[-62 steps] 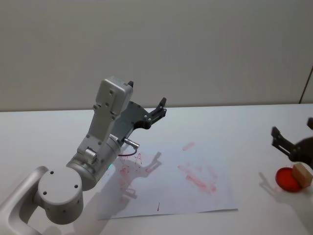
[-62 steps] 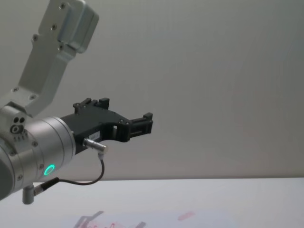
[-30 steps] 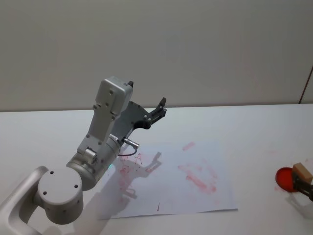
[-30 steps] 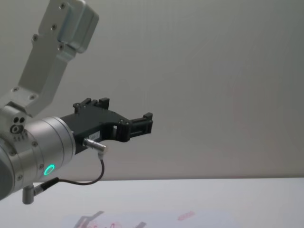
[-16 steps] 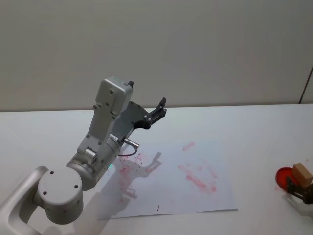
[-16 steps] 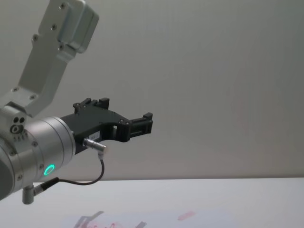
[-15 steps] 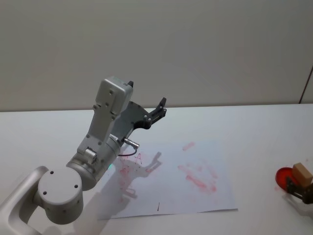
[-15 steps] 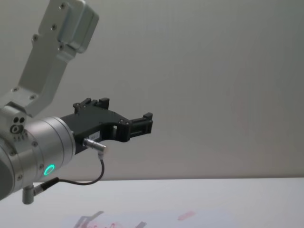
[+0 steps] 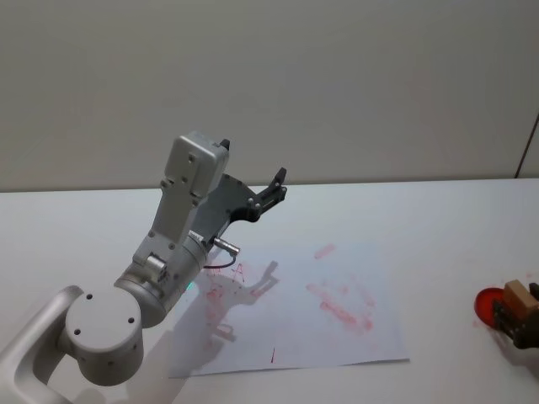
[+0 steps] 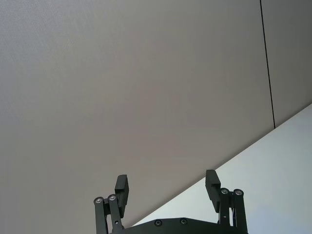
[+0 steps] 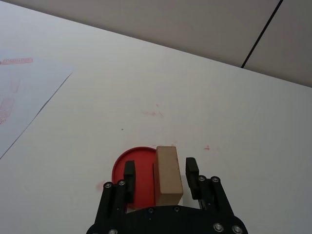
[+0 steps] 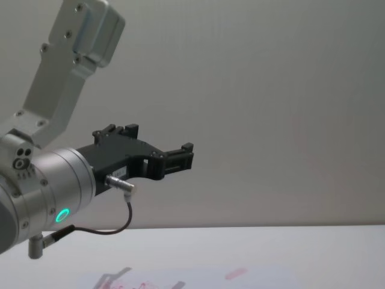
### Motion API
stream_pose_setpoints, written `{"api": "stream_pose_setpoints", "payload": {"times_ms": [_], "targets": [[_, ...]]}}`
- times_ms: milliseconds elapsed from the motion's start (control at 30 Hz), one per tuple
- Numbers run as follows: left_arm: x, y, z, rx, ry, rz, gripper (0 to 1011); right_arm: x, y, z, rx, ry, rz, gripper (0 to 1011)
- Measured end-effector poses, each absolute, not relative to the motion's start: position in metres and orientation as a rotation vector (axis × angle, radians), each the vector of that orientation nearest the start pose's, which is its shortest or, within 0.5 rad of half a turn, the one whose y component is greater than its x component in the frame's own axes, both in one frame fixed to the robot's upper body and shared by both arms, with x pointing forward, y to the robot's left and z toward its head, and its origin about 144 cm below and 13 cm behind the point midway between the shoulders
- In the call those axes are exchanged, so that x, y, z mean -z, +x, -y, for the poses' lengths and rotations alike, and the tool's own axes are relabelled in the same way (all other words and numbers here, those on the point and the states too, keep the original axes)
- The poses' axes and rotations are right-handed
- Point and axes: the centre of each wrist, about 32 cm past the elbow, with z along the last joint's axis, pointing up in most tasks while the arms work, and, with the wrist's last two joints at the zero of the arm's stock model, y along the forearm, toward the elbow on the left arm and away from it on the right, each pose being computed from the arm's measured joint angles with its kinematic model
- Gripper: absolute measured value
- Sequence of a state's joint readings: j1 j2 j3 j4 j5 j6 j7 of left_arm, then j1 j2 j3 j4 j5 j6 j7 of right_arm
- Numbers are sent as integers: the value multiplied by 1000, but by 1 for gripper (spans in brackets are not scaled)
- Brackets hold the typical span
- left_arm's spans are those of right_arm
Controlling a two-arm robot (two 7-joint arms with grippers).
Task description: Use the one hand to pick up the stamp and affix it onto the A4 paper.
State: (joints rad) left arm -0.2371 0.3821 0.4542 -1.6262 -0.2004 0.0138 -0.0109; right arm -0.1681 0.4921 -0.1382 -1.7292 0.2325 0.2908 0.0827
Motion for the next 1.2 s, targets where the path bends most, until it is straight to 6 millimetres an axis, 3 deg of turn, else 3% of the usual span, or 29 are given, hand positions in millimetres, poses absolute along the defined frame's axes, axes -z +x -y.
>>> {"api": "stream_pose_setpoints", "payload": {"times_ms": [200,500,1200], "targets": [[-1204,492,-198,-1124,61,268,1001,-1147,410,305,1289,-467,-92,461],[-1204,492,-198,-1124,61,268,1001,-1146,411,305,1287,-470,-91,220],[-1204,492,-198,-1124,61,268,1001,-1158,419,298,1203,-358,-13,220]]}}
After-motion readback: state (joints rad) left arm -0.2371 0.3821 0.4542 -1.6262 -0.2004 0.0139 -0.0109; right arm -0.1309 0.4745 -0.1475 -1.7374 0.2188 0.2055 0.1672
